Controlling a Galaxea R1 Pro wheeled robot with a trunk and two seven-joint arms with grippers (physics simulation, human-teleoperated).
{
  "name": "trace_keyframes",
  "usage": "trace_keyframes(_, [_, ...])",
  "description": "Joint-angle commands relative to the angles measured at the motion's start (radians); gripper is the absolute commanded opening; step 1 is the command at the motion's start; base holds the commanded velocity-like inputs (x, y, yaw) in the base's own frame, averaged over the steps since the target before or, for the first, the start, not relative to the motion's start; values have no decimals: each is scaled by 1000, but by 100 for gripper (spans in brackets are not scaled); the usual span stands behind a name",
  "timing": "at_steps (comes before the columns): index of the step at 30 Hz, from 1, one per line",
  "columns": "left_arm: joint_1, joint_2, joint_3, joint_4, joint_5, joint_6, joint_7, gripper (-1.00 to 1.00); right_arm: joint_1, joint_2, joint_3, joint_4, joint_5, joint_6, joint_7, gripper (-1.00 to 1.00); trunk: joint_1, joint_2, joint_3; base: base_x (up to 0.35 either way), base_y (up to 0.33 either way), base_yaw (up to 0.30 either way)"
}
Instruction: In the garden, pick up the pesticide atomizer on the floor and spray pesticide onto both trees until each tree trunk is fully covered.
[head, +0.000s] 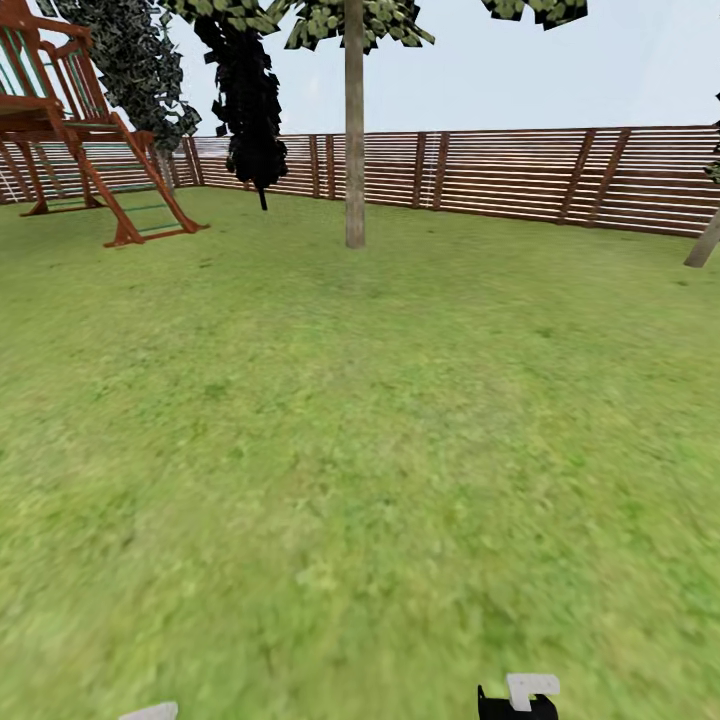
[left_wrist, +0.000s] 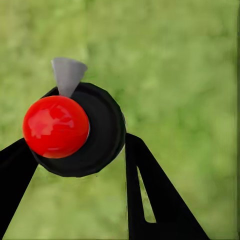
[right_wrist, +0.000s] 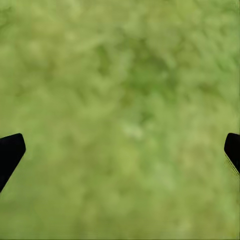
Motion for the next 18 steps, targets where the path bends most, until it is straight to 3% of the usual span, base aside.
trace_keyframes(1, [-1,0,0,1,3,-4,1,-100,0,0,9,1,-10,-3,-1,100,0,0,-1,344,0,0])
trace_keyframes(18, [-1,0,0,1,3,-4,1,-100,0,0,9,1,-10,-3,-1,100,0,0,-1,344,0,0])
